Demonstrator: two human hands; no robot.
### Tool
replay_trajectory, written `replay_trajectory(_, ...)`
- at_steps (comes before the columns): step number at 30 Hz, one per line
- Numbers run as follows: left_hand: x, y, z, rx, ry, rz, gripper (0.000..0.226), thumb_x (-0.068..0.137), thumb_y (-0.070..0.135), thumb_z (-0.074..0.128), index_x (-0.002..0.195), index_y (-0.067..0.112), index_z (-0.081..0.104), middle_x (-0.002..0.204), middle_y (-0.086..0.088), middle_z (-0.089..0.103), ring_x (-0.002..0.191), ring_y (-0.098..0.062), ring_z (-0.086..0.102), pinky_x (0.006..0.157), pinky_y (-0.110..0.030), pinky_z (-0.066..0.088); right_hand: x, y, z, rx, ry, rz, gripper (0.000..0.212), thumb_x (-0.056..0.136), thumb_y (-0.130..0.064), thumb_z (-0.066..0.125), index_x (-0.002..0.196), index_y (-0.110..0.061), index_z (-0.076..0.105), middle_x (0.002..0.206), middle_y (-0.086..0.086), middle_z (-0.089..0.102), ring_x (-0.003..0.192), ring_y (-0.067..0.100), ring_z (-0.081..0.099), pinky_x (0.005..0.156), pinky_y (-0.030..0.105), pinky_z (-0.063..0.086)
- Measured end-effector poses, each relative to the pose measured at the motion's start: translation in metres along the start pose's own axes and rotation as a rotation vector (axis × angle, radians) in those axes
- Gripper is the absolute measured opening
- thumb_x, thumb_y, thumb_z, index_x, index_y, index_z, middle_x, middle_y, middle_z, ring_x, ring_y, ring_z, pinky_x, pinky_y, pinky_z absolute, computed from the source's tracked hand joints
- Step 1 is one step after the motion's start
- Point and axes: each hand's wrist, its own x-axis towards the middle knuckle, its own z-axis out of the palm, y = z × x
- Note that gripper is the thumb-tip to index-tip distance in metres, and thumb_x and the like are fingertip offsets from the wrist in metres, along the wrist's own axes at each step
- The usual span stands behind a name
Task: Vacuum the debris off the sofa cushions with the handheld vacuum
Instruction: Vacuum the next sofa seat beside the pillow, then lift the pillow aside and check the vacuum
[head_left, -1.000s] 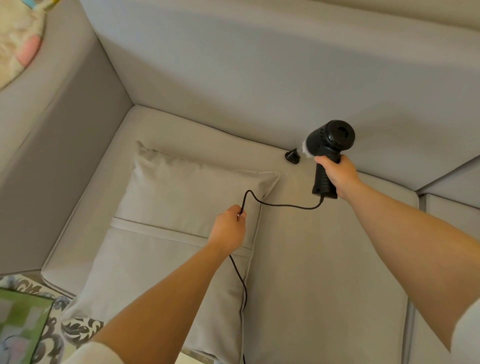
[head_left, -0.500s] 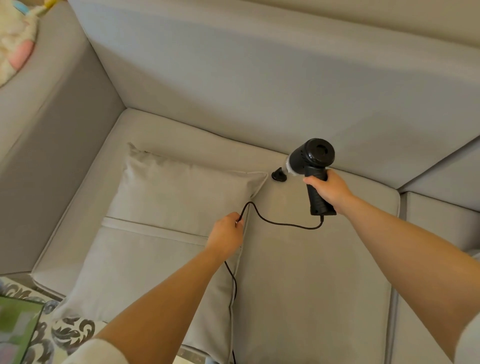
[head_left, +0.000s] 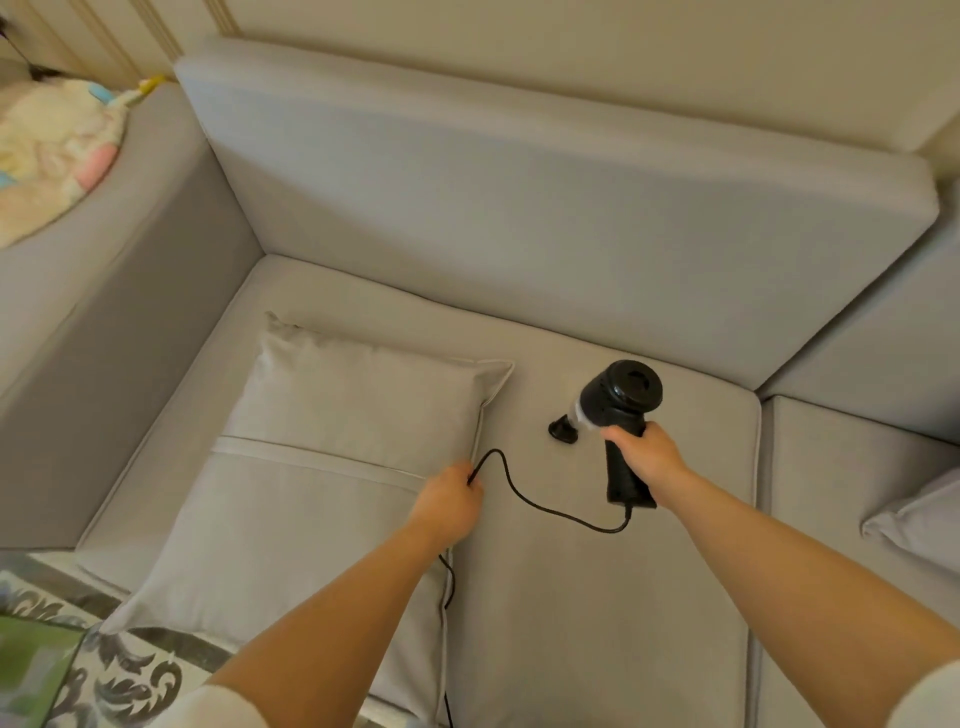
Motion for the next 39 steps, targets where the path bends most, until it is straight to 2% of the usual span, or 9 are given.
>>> replay_trajectory(5, -0.041, 0.002, 0.004, -0.006, 0.060, -0.048, 0.043, 0.093, 0.027, 0.047, 0.129, 0.004, 0.043, 0.122, -0.021, 0.058, 0.111, -0.034, 0.057, 0.089, -0.036, 0.047, -0.051, -0.001, 0.005, 0.348, -0.101, 0.069, 0.047, 0.081, -0.030, 0.065, 0.118, -0.008, 0.045, 0.101, 0.014, 0.057, 0.084, 0.027, 0.059, 0.066, 0.035, 0.050)
replay_trajectory(11, -0.090, 0.010, -0.005, -0.154, -0.012, 0.027, 0.084, 0.082, 0.062, 0.049, 0.144, 0.010, 0.028, 0.146, -0.011, 0.043, 0.131, -0.027, 0.044, 0.107, -0.039, 0.036, -0.129, -0.027, 0.021, 0.483, -0.371, -0.062, 0.046, 0.083, -0.021, 0.064, 0.123, -0.010, 0.043, 0.103, 0.010, 0.058, 0.091, 0.023, 0.059, 0.069, 0.033, 0.051)
replay_trajectory(16, -0.122, 0.005, -0.023, -0.210, -0.086, 0.127, 0.098, 0.072, 0.061, 0.064, 0.147, 0.022, 0.014, 0.139, -0.014, 0.048, 0.123, -0.025, 0.051, 0.101, -0.036, 0.040, -0.181, -0.038, 0.037, 0.509, -0.533, -0.109, 0.044, 0.088, -0.019, 0.059, 0.127, -0.010, 0.041, 0.121, 0.014, 0.056, 0.108, 0.027, 0.056, 0.084, 0.037, 0.050)
replay_trajectory(21, -0.147, -0.027, -0.051, -0.250, -0.071, 0.240, 0.051, 0.073, 0.026, 0.072, 0.116, 0.015, 0.047, 0.101, -0.004, 0.061, 0.086, -0.015, 0.061, 0.084, -0.034, 0.054, -0.227, -0.046, 0.085, 0.400, -0.635, -0.174, 0.027, 0.092, -0.016, 0.052, 0.118, -0.012, 0.046, 0.112, 0.007, 0.060, 0.101, 0.019, 0.058, 0.081, 0.028, 0.048)
replay_trajectory(25, -0.167, -0.075, -0.090, -0.337, 0.047, 0.230, 0.037, 0.071, 0.016, 0.069, 0.100, 0.019, 0.046, 0.083, 0.001, 0.056, 0.071, -0.012, 0.057, 0.056, -0.021, 0.048, -0.261, -0.056, 0.136, 0.264, -0.628, -0.254, 0.039, 0.093, -0.022, 0.051, 0.129, -0.009, 0.043, 0.132, 0.008, 0.054, 0.122, 0.021, 0.049, 0.111, 0.038, 0.029)
replay_trajectory(27, -0.171, -0.097, -0.113, -0.392, 0.093, 0.233, 0.035, 0.071, 0.015, 0.069, 0.097, 0.020, 0.047, 0.081, 0.002, 0.057, 0.069, -0.011, 0.057, 0.054, -0.019, 0.045, -0.277, -0.063, 0.162, 0.192, -0.625, -0.274, 0.046, 0.094, -0.027, 0.049, 0.136, -0.012, 0.037, 0.138, 0.006, 0.050, 0.129, 0.022, 0.043, 0.115, 0.043, 0.020)
replay_trajectory(30, -0.175, -0.131, -0.148, -0.436, 0.170, 0.242, 0.032, 0.071, 0.015, 0.069, 0.094, 0.020, 0.048, 0.081, 0.001, 0.057, 0.070, -0.013, 0.057, 0.057, -0.021, 0.045, -0.297, -0.079, 0.199, 0.026, -0.615, -0.350, 0.045, 0.095, -0.035, 0.046, 0.135, -0.015, 0.040, 0.135, 0.003, 0.052, 0.125, 0.020, 0.047, 0.105, 0.038, 0.028)
replay_trajectory(34, -0.175, -0.192, -0.177, -0.435, 0.248, 0.207, 0.040, 0.072, 0.013, 0.071, 0.101, 0.016, 0.044, 0.081, 0.000, 0.053, 0.069, -0.016, 0.055, 0.058, -0.025, 0.049, -0.289, -0.081, 0.230, -0.036, -0.411, -0.343, 0.039, 0.097, -0.031, 0.043, 0.131, -0.012, 0.045, 0.128, 0.006, 0.059, 0.101, 0.018, 0.056, 0.082, 0.027, 0.041)
replay_trajectory(39, -0.169, -0.254, -0.185, -0.511, 0.331, 0.067, 0.041, 0.072, 0.015, 0.071, 0.102, 0.019, 0.043, 0.080, 0.000, 0.054, 0.067, -0.014, 0.054, 0.052, -0.023, 0.045, -0.251, -0.034, 0.216, -0.100, -0.169, -0.132, 0.039, 0.098, -0.022, 0.038, 0.127, 0.001, 0.046, 0.119, 0.021, 0.058, 0.063, 0.014, 0.046, 0.055, 0.023, 0.031)
